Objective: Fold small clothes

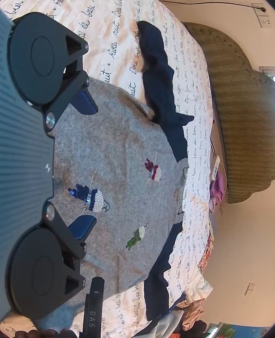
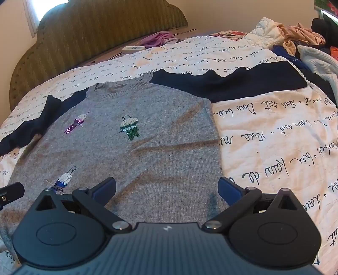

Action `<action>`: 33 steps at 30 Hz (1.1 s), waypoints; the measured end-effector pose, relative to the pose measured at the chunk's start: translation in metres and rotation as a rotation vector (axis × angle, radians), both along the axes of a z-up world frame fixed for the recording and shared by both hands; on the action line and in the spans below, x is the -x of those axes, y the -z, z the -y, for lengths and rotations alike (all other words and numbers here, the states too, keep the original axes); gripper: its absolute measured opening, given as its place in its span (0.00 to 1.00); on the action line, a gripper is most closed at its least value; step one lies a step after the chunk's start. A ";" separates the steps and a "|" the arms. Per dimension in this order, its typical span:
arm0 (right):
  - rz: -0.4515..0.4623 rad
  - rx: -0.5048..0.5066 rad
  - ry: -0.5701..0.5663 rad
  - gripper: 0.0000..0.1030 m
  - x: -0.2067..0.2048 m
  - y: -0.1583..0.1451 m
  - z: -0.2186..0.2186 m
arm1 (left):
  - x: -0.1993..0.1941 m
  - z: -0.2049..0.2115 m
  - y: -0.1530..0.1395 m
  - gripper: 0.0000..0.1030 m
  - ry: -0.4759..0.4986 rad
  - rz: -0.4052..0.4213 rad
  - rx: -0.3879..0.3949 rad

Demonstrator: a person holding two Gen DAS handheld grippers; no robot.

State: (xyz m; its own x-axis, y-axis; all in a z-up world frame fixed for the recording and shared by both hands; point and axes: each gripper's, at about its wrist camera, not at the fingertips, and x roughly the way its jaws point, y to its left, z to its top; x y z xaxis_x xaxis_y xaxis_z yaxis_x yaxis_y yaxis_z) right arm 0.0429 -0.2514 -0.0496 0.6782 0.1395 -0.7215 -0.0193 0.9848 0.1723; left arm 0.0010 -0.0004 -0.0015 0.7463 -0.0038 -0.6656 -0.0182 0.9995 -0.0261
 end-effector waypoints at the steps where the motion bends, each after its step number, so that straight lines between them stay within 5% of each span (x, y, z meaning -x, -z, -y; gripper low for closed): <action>1: -0.003 0.003 0.000 1.00 -0.001 0.000 0.000 | -0.001 0.000 0.001 0.99 0.001 -0.007 0.002; 33: -0.013 0.029 -0.020 1.00 -0.038 0.002 -0.006 | -0.049 -0.007 0.010 1.00 -0.026 -0.022 0.026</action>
